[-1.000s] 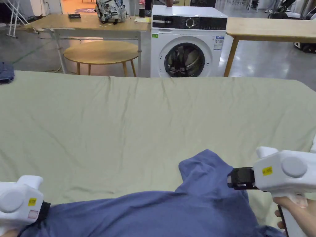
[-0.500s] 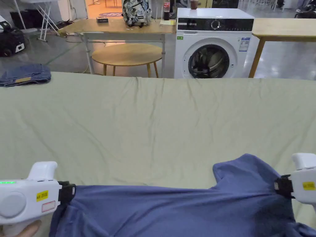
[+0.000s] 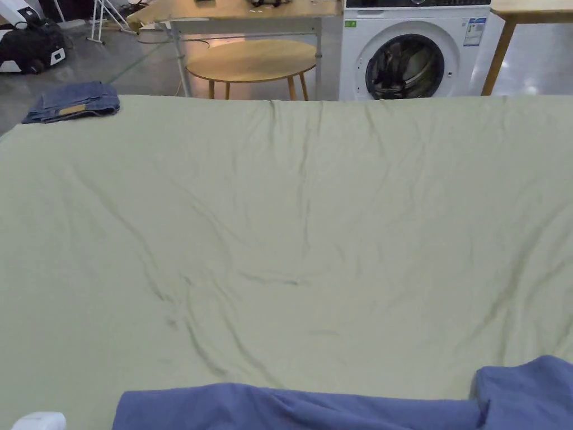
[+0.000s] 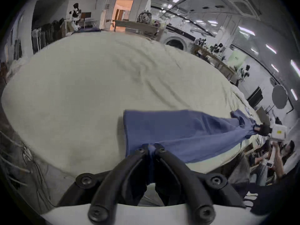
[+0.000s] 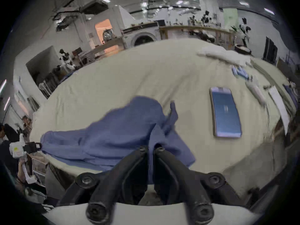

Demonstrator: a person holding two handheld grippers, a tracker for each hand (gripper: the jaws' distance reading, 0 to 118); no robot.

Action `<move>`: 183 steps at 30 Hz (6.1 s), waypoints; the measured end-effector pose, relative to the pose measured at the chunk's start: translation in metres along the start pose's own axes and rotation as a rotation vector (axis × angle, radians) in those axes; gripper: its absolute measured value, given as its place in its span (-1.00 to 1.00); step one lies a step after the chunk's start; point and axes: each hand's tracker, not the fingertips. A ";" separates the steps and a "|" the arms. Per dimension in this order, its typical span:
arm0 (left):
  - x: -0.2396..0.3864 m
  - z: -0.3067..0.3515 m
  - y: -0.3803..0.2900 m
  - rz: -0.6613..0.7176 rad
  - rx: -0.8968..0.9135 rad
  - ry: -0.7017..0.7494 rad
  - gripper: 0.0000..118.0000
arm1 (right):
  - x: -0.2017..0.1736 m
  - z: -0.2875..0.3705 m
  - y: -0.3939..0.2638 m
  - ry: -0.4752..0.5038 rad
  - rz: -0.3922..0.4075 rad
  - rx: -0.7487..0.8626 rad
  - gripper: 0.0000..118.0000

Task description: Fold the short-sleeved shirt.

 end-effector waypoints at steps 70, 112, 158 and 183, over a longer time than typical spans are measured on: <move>-0.012 0.062 0.083 0.385 0.360 -0.148 -0.88 | -0.098 0.044 0.013 0.220 0.097 0.287 -1.00; 0.066 -0.055 0.063 0.345 0.097 -0.531 0.29 | -0.071 0.036 -0.013 0.211 -0.023 0.209 -1.00; 0.301 -0.141 0.043 0.017 -0.051 -0.779 0.08 | -0.037 0.055 -0.037 0.125 -0.151 0.221 -1.00; 0.223 -0.088 0.065 0.076 -0.070 -0.676 0.63 | -0.103 -0.067 -0.001 0.077 0.163 -0.162 -1.00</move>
